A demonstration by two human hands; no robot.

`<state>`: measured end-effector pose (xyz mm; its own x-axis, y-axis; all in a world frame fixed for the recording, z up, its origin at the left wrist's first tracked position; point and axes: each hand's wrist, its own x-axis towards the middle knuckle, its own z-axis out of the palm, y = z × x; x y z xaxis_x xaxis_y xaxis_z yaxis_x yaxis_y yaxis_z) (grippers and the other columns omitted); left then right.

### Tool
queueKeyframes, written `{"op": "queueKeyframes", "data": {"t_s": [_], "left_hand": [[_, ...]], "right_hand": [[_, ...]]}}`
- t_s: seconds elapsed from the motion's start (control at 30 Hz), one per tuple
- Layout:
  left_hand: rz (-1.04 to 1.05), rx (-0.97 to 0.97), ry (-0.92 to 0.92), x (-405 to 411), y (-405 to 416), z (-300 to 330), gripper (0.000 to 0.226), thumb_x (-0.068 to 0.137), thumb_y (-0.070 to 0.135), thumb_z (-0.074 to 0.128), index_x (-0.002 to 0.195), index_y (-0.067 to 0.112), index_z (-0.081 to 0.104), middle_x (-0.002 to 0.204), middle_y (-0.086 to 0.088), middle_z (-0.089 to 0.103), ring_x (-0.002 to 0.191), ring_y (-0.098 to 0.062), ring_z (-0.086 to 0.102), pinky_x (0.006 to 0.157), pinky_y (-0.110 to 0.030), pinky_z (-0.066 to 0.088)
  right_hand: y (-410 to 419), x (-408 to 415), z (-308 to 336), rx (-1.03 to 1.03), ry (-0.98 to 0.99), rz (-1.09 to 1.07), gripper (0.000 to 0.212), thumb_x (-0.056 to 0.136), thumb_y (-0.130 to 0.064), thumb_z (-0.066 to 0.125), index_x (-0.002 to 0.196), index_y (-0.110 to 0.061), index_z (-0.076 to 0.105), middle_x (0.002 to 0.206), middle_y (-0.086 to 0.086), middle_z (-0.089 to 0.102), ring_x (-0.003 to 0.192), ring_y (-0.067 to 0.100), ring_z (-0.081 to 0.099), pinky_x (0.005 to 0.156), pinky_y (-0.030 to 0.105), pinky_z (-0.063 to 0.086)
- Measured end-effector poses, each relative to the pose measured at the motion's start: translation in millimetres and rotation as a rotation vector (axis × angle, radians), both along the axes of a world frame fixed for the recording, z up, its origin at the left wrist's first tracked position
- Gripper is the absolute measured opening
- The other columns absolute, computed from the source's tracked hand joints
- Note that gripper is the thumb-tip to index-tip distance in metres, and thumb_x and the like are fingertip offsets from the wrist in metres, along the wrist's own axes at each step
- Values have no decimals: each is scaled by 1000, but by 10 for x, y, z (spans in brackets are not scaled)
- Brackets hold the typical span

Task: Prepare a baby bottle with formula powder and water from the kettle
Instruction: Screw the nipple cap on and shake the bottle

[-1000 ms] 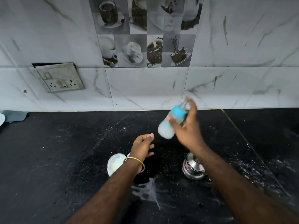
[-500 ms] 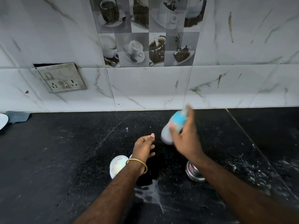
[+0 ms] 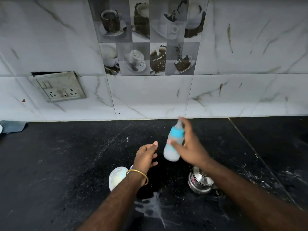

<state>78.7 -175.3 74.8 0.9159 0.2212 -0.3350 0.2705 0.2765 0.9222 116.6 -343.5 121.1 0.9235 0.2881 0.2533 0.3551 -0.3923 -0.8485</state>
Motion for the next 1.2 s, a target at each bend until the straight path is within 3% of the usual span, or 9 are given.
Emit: {"op": "queueKeyframes", "data": {"t_s": [0.1,0.27,0.43,0.5,0.6,0.77,0.93,1.1,1.2], "left_hand": [[6,11,12,10,24,-6,27,90,45,63,102,21,63,120,1,65,108,-20,63,76,-33,54],[7,6,13,10,-4,11,28,92,43,62,105,19,62,117,0,66,109,-22,63,81,-36,53],[15,20,17,33,23,-8,30,91,44,62,106,18,63,119,0,66,110,-22,63,81,-37,55],[17,18,18,32,7,-6,29,92,43,62,106,18,63,120,-1,66,112,-24,63,79,-36,54],[15,1,12,38,-9,9,25,92,43,61,102,20,62,119,-1,66,109,-23,63,77,-34,52],[14,19,5,30,46,11,27,93,44,59,104,19,62,120,-1,65,109,-22,63,79,-36,53],[18,20,1,2,19,32,24,93,43,59,101,20,62,121,-3,65,110,-23,63,79,-36,53],[23,49,-9,19,-3,52,23,94,42,59,100,21,61,123,-5,65,108,-24,63,79,-37,53],[29,43,0,10,-32,55,24,94,44,59,102,21,61,123,-4,65,115,-27,62,82,-39,54]], "right_hand": [[0,185,295,519,-161,-304,85,92,-12,69,153,-34,15,139,9,52,111,22,65,96,37,56],[35,-55,-225,-172,84,-14,89,86,-23,72,153,-35,16,133,8,55,109,23,62,102,51,51],[132,116,164,511,-180,-299,82,93,-15,67,153,-33,14,146,12,45,118,26,62,102,39,53],[156,76,28,261,-234,-303,83,93,-20,65,155,-31,11,152,11,40,128,26,56,107,38,48],[93,-42,-214,-302,133,84,85,89,-17,68,155,-31,17,134,10,56,110,25,63,101,41,52],[117,159,216,524,15,-247,80,94,-8,66,153,-30,16,137,9,52,108,19,65,93,32,56],[105,-107,-136,-174,169,40,85,89,-15,71,150,-40,17,131,8,58,105,20,65,99,50,54],[103,96,233,586,-119,-297,81,94,-7,65,152,-31,15,137,5,50,110,16,63,98,33,55],[127,29,-23,158,-163,-277,84,90,-24,65,153,-36,10,146,14,46,120,23,58,105,40,50]]}}
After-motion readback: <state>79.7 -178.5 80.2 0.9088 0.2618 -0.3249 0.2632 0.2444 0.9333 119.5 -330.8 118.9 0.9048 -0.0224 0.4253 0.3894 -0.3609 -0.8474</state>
